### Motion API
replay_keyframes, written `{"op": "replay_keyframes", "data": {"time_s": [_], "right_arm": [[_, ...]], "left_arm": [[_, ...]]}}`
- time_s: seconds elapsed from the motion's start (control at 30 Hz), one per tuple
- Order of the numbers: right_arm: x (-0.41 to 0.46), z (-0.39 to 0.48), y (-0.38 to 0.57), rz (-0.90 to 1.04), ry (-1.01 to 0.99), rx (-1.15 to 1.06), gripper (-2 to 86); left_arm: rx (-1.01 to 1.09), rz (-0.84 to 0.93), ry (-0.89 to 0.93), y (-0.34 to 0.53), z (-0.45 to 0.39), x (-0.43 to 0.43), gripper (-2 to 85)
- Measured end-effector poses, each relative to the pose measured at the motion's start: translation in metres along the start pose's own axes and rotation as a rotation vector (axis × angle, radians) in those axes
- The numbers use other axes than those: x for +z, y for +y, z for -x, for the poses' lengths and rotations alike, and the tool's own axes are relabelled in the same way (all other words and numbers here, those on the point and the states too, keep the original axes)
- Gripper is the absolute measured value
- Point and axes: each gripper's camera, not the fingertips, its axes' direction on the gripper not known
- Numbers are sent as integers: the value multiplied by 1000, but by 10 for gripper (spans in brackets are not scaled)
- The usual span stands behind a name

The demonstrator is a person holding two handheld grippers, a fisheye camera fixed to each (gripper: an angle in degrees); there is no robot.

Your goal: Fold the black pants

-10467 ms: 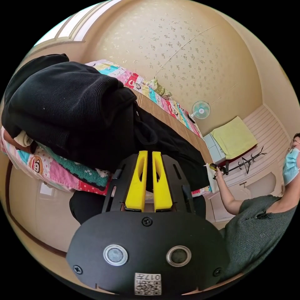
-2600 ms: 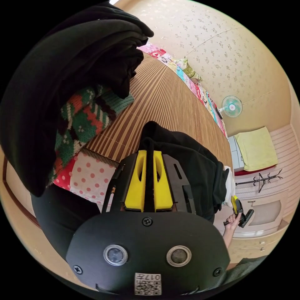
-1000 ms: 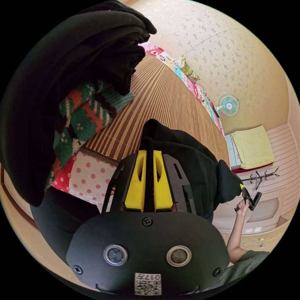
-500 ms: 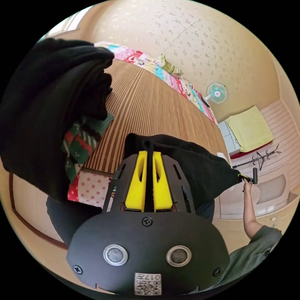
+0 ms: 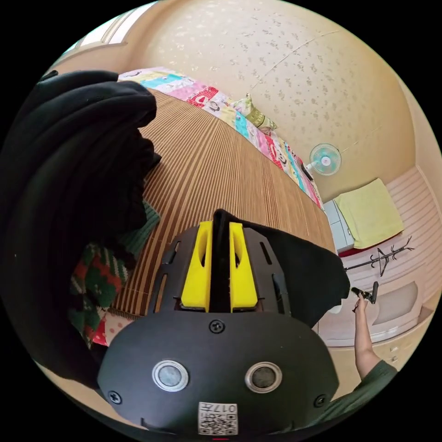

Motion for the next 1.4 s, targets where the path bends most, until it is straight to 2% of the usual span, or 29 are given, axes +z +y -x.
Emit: {"op": "replay_keyframes", "data": {"time_s": [0.1, 0.2, 0.27, 0.37, 0.47, 0.53, 0.6, 0.7, 0.77, 0.83, 0.9, 1.0, 1.13, 1.27, 1.33, 1.4], "right_arm": [[33, -24, 18, 69, 82, 94, 67], [17, -43, 53, -88, -8, 117, 67], [5, -67, 80, -181, -229, 178, 71], [16, -102, 104, -187, -490, 302, 98], [47, -125, 113, -124, -655, 407, 109], [60, -128, 112, -109, -686, 426, 95], [66, -122, 108, -106, -673, 407, 71], [66, -102, 95, -80, -550, 304, 36], [48, -80, 86, -89, -353, 166, 29], [23, -76, 90, -175, -272, 95, 25], [5, -95, 98, -228, -308, 106, 23], [20, -147, 112, -232, -472, 245, 25], [130, -180, 126, 10, -501, 357, 46], [158, -202, 175, -102, -584, 476, 73], [151, -200, 194, -157, -535, 484, 74], [143, -193, 215, -223, -506, 471, 74]], "left_arm": [[21, -56, 34, 10, 3, -11, 96], [87, -15, 19, 31, -4, -20, 118], [120, 28, -20, 49, -5, -20, 128], [106, 54, -62, 84, 3, -27, 138], [46, -2, -102, 115, 15, -41, 142], [13, -8, -126, 127, 20, -40, 142], [-32, 2, -104, 134, 26, -30, 121], [-31, 62, -100, 122, 33, -15, 72], [-3, 110, -61, 109, 36, -9, 40], [37, 136, -73, 97, 37, -10, 28], [68, 129, -73, 86, 41, -18, 15], [60, 113, -39, 76, 55, -23, 14], [46, 106, -34, 73, 67, -24, 29], [-44, 16, 12, 74, 91, -56, 53], [-67, -68, 41, 78, 105, -80, 94], [-143, -87, 38, 80, 128, -92, 175]]}}
